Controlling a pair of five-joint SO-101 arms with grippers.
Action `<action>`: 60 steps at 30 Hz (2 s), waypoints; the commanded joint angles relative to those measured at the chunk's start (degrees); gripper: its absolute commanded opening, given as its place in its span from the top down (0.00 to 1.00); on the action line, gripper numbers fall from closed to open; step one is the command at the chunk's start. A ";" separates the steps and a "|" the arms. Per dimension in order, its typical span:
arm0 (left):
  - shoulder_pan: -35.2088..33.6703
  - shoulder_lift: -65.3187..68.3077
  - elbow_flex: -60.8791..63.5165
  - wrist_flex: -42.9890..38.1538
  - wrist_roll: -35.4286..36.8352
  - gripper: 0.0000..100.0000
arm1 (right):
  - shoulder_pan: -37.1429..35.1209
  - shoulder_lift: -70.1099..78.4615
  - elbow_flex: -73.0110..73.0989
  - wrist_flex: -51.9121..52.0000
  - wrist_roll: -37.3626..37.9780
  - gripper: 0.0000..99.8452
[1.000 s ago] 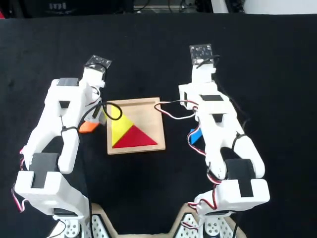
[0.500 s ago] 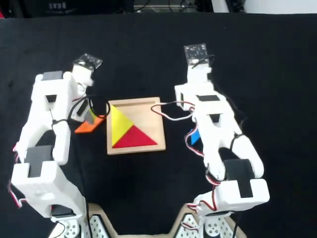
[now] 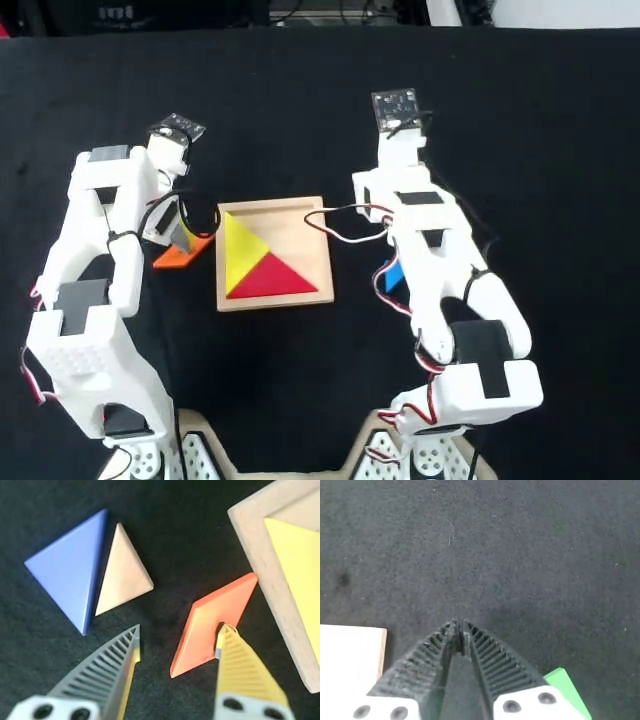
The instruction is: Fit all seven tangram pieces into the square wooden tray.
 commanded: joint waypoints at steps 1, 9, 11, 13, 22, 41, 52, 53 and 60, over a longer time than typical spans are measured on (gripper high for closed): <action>2.59 0.09 -1.10 1.32 -0.70 0.76 | -0.88 -0.31 -2.42 -0.53 0.44 0.99; 3.38 0.18 -0.57 1.85 -1.32 0.76 | -0.88 -0.31 -2.42 -0.53 0.44 0.99; 3.30 0.97 -0.57 1.85 -1.23 0.76 | -0.88 -0.31 -2.42 -0.53 0.44 0.99; 3.38 2.20 -1.19 2.02 -0.88 0.76 | -0.88 -0.31 -2.42 -0.53 0.44 0.99; 2.42 -2.81 -7.87 9.23 0.09 0.76 | -0.88 -0.31 -2.42 -0.53 0.44 0.99; 1.10 5.01 -16.66 13.71 0.00 0.76 | -0.97 -0.31 -2.42 -0.53 0.44 0.99; 0.40 8.00 -14.02 8.70 -0.09 0.76 | -0.97 -0.31 -2.33 -0.53 2.37 0.99; 0.48 8.18 -13.85 8.79 -0.09 0.76 | -0.97 -0.31 -2.33 -0.53 2.37 0.99; 2.07 10.55 -13.76 8.88 -0.09 0.76 | -0.97 -0.31 -2.42 -0.53 2.37 0.99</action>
